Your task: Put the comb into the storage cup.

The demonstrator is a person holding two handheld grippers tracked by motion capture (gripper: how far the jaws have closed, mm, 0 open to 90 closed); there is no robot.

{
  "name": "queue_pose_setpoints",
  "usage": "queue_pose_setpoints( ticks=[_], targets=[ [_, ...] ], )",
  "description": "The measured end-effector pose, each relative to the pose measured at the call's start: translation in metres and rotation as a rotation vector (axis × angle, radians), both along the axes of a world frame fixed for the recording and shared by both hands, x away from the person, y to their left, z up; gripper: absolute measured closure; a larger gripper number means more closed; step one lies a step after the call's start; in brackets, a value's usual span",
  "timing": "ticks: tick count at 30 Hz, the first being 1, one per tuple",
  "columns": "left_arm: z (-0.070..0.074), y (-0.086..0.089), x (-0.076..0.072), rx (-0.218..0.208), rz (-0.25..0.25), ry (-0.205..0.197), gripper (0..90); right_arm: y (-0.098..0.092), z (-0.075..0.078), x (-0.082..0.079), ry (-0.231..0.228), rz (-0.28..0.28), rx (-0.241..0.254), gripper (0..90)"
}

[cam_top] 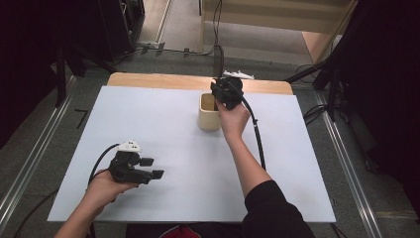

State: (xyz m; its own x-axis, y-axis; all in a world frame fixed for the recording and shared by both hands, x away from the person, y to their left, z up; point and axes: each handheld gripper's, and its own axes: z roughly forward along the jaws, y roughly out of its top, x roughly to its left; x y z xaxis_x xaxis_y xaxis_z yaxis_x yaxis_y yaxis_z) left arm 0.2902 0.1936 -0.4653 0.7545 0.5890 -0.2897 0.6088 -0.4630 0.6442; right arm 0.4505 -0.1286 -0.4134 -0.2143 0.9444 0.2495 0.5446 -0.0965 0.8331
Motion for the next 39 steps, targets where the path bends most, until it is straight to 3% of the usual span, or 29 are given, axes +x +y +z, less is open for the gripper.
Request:
queue_pose_setpoints(
  ticks=[11,39],
  targets=[
    [-0.001,-0.001,0.0,0.001,-0.004,0.002,34.3,-0.002,-0.009,-0.005,0.009,0.015,0.007,69.8],
    [-0.001,0.0,0.0,0.005,-0.004,0.002,34.2,-0.001,-0.017,-0.015,0.01,0.072,-0.031,69.2]
  ],
)
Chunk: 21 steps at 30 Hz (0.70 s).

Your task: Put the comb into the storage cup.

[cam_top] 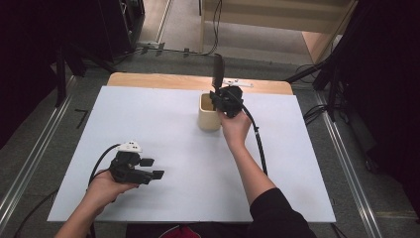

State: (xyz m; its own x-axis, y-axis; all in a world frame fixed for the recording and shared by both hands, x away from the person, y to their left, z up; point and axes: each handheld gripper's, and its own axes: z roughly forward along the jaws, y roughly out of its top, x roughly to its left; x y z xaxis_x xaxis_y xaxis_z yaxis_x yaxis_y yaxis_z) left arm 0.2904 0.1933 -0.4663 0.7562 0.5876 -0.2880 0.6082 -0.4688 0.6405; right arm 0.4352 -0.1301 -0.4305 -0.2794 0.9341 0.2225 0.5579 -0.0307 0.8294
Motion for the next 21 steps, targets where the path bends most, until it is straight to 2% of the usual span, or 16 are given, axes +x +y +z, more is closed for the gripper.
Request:
queue_pose_setpoints(
  ticks=[4,6,7,9,13,17,21],
  targets=[
    [0.0,0.0,0.0,-0.002,0.002,-0.001,34.3,0.001,-0.003,-0.001,0.001,0.011,-0.017,67.4],
    [0.0,0.0,0.0,-0.003,0.004,-0.001,34.3,0.0,-0.002,-0.002,-0.013,0.034,-0.015,47.6],
    [0.0,0.0,0.0,-0.002,0.004,-0.001,34.3,-0.001,-0.001,-0.003,-0.032,0.064,-0.018,36.4],
    [0.0,0.0,0.0,0.002,0.001,-0.001,34.3,-0.002,0.001,-0.005,-0.043,0.079,-0.031,24.9],
    [0.0,0.0,0.0,0.003,0.0,-0.001,34.3,-0.002,0.002,-0.008,-0.04,0.083,-0.072,19.1],
    [0.0,0.0,0.0,0.006,0.0,-0.001,34.2,-0.009,0.0,-0.013,-0.039,0.115,-0.014,15.6],
    [0.0,0.0,0.0,0.006,0.0,0.0,34.2,-0.015,-0.002,-0.016,-0.031,0.104,-0.021,15.6]
  ],
)
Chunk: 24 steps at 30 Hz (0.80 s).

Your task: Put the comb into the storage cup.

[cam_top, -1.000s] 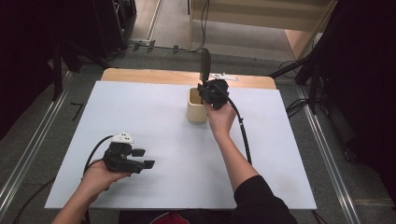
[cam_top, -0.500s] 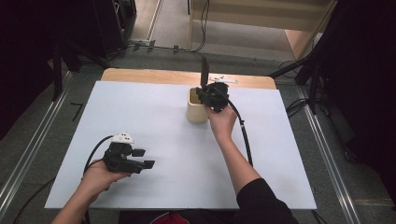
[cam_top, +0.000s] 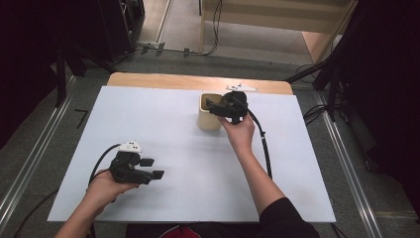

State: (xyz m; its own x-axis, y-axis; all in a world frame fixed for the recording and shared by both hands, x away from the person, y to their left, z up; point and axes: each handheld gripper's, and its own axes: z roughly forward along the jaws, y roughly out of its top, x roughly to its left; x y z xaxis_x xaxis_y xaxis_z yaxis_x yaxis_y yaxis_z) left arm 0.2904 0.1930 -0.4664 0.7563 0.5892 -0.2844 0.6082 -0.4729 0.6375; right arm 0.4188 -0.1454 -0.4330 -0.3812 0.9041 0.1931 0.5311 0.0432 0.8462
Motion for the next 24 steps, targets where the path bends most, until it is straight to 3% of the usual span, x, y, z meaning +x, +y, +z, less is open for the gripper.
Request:
queue_pose_setpoints(
  ticks=[11,24],
  targets=[
    [0.0,0.0,0.0,-0.001,0.0,0.001,34.2,-0.009,-0.006,-0.013,0.029,0.023,0.005,15.6],
    [0.001,0.0,0.0,-0.003,0.002,0.001,34.2,-0.018,-0.004,-0.031,0.032,0.05,-0.001,15.9]
  ],
)
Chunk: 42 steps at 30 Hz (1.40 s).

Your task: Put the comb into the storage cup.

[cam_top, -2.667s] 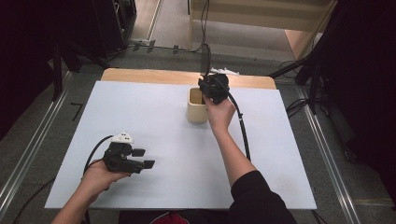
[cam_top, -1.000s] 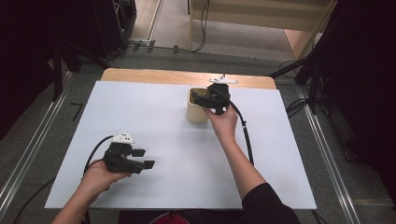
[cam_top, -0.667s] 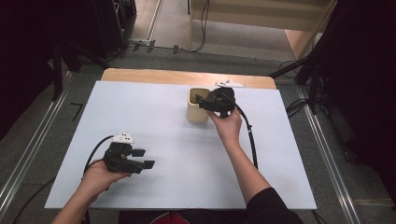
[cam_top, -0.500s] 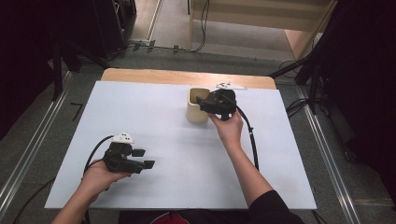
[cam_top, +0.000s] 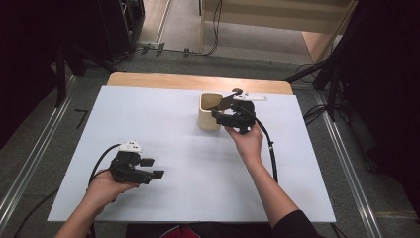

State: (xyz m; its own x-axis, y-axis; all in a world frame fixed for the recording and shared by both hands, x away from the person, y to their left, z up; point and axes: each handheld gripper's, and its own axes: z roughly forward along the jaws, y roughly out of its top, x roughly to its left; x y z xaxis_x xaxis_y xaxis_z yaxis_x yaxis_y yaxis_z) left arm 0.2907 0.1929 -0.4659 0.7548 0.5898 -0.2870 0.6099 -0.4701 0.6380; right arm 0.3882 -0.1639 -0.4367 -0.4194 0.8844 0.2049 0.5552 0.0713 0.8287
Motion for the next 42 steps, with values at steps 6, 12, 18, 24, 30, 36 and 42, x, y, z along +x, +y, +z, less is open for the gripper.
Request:
queue_pose_setpoints(
  ticks=[6,12,18,24,30,36,42],
  targets=[
    [0.0,0.0,0.0,0.0,0.001,-0.001,34.2,-0.006,-0.002,-0.009,-0.006,0.015,-0.002,16.0],
    [0.0,0.0,0.0,0.0,0.0,0.001,34.2,-0.009,-0.003,-0.017,0.003,0.026,-0.022,15.9],
    [0.0,0.0,0.0,-0.001,0.002,0.0,34.2,-0.006,-0.006,-0.025,-0.001,0.04,-0.11,15.9],
    [0.0,0.0,0.0,-0.001,0.002,-0.001,34.2,-0.006,-0.009,-0.033,-0.023,0.067,-0.168,15.9],
    [0.001,0.0,0.0,-0.003,0.006,0.0,34.2,-0.006,-0.012,-0.039,-0.036,0.096,-0.204,15.9],
    [0.001,0.001,0.001,-0.005,0.004,-0.002,34.2,-0.005,-0.014,-0.045,-0.056,0.129,-0.233,15.9],
    [0.001,0.001,0.0,-0.007,0.005,-0.001,34.2,-0.006,-0.016,-0.053,-0.065,0.156,-0.243,15.9]
  ],
)
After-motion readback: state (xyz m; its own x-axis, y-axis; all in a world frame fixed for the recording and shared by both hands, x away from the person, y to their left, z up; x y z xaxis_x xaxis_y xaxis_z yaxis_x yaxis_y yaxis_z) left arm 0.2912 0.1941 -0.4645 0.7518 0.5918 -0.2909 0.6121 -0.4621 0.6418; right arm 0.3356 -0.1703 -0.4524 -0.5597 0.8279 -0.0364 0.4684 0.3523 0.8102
